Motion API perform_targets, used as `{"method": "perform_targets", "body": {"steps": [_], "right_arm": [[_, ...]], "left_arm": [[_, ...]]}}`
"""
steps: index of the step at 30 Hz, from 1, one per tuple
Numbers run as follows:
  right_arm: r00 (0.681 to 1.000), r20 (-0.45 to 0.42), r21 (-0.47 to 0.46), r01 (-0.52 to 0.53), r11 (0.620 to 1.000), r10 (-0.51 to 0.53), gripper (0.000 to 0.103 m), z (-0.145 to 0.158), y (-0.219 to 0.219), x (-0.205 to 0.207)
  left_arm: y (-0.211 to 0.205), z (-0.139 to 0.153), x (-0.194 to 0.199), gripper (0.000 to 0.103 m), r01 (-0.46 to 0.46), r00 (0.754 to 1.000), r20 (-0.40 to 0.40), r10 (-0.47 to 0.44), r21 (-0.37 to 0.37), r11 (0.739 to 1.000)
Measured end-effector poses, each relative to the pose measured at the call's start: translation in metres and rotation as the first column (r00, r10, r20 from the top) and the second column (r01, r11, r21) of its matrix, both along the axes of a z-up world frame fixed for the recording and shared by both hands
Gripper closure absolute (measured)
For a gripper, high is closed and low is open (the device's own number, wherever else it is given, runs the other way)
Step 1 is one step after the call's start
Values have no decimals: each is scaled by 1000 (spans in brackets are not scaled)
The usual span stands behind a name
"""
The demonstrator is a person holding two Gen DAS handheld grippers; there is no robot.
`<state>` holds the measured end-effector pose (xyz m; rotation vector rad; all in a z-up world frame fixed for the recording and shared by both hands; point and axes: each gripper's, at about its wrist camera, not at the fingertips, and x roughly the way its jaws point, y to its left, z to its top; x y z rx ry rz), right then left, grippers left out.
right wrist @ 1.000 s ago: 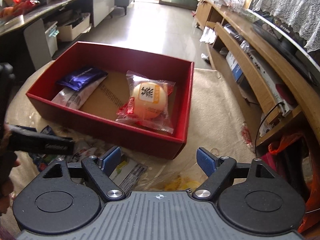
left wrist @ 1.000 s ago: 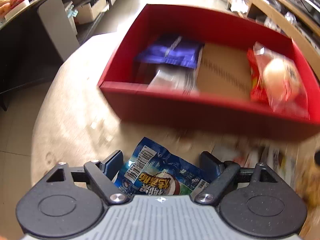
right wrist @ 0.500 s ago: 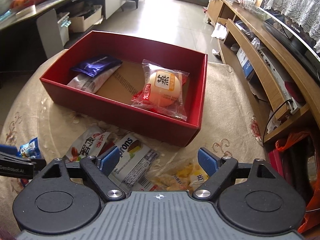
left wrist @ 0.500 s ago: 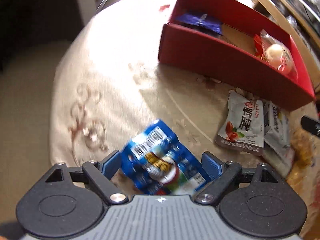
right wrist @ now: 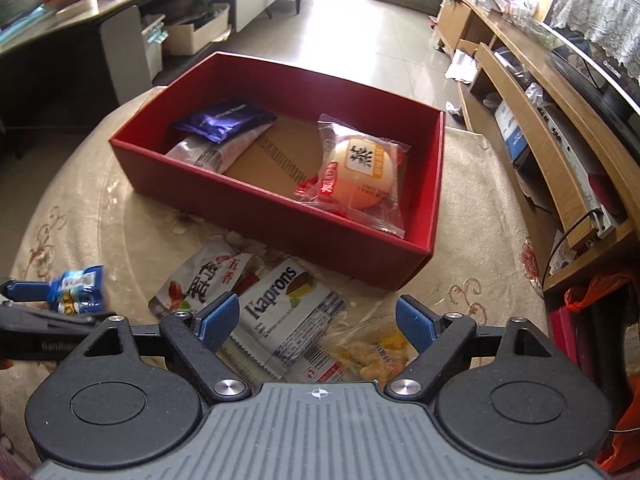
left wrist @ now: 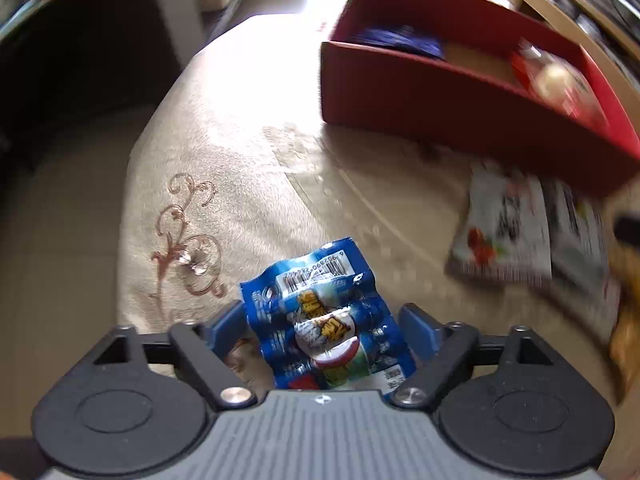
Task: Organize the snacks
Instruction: 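Move left tool to blue sausage pack while right tool moves to white duck-neck packet, then close left tool on blue sausage pack while right tool closes on duck-neck packet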
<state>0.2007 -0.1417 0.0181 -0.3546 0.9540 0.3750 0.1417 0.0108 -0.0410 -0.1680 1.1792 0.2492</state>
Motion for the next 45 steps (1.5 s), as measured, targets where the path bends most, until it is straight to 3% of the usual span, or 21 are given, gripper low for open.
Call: {"method": "perform_targets", "body": {"steps": [7,11,16,21,26,29,32,35,36,45], "right_arm": [[1000,-31,15,1,1000,0,13,-3,2,2],[992,-118,93,53,994,-42,13,-12,7,14],[980,-186,139,94,986,-67,14,-25,25,27],[977,-210,178,68,982,-29,14,-31,51,31],[976,-213,140,73,988,-42,14,-43,70,39],[964,-262,151,86,985,-44,16,-52,78,43],[979,-204,72,20,997,-5,17,-60,94,34],[984,-174,40,-45,998,51,31,-59,100,25],[982,-179,43,-48,998,55,43,-57,99,25],[977,-201,47,-67,997,75,46,-41,71,3]], "left_arm": [[12,1,-14,26,49,998,-29,-50,-20,999],[9,-4,-11,18,54,998,-14,-54,-5,999],[7,1,-15,34,90,996,20,-90,-2,996],[9,2,-18,35,120,992,32,-119,-9,993],[9,1,-19,34,141,990,32,-140,-11,990],[9,1,-17,34,139,990,29,-139,-14,990],[8,0,-16,34,144,989,31,-144,-4,990],[8,0,-17,33,144,989,32,-144,-4,990],[8,0,-17,33,144,989,32,-143,-4,990],[13,3,-18,32,122,992,25,-121,-42,992]]}}
